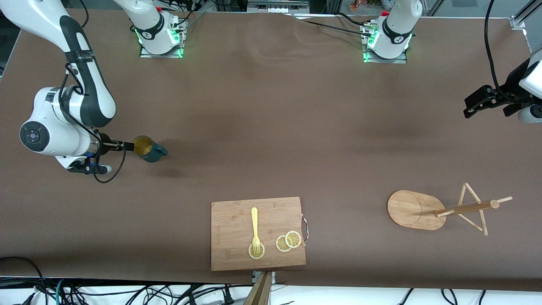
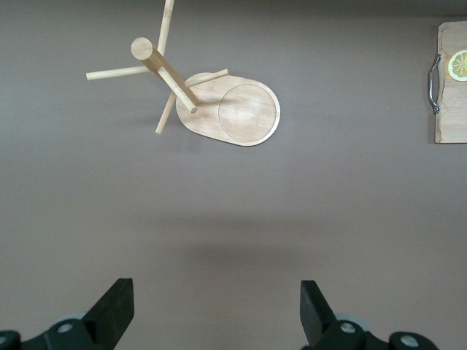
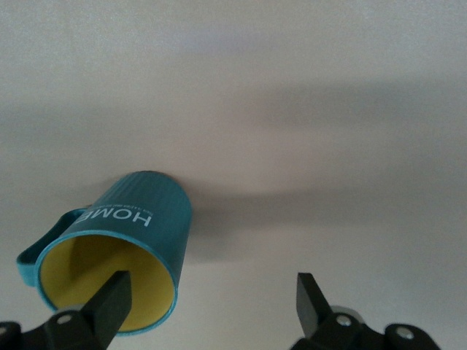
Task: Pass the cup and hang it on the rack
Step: 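Reach the right gripper to the teal mug and grasp its rim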
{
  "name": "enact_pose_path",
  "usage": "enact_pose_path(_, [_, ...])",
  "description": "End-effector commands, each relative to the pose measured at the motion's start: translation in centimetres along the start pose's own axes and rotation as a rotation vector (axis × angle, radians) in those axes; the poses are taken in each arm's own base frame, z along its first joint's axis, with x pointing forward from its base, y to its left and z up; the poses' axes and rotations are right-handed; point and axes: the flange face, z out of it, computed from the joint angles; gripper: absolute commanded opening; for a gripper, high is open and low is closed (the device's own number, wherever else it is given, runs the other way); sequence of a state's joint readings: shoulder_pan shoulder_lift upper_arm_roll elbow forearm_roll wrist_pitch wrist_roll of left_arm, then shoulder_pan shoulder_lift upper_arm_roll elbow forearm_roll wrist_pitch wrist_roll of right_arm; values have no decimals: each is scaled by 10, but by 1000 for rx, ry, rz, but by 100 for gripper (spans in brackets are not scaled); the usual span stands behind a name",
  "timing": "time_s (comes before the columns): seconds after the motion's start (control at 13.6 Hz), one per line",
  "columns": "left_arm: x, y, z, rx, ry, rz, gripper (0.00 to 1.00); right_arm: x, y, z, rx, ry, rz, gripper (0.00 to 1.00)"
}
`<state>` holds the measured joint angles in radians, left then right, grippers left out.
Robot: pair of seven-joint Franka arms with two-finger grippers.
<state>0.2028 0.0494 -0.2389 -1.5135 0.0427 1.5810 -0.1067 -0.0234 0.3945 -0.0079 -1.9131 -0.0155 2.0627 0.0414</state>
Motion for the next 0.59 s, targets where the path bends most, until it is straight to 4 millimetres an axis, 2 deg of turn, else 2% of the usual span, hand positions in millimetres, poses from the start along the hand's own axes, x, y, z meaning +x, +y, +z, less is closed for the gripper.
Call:
enact_pose_path(0.0, [4, 2, -5, 21, 16, 27, 100, -8, -9, 1, 13, 16, 36, 100])
enact_pose_path(0.07, [4, 3, -5, 21, 16, 28, 100, -9, -15, 3, 16, 20, 39, 100])
enact_pose_path(0.51, [4, 2, -5, 23, 16, 27, 100, -14, -17, 27, 19, 63, 35, 100])
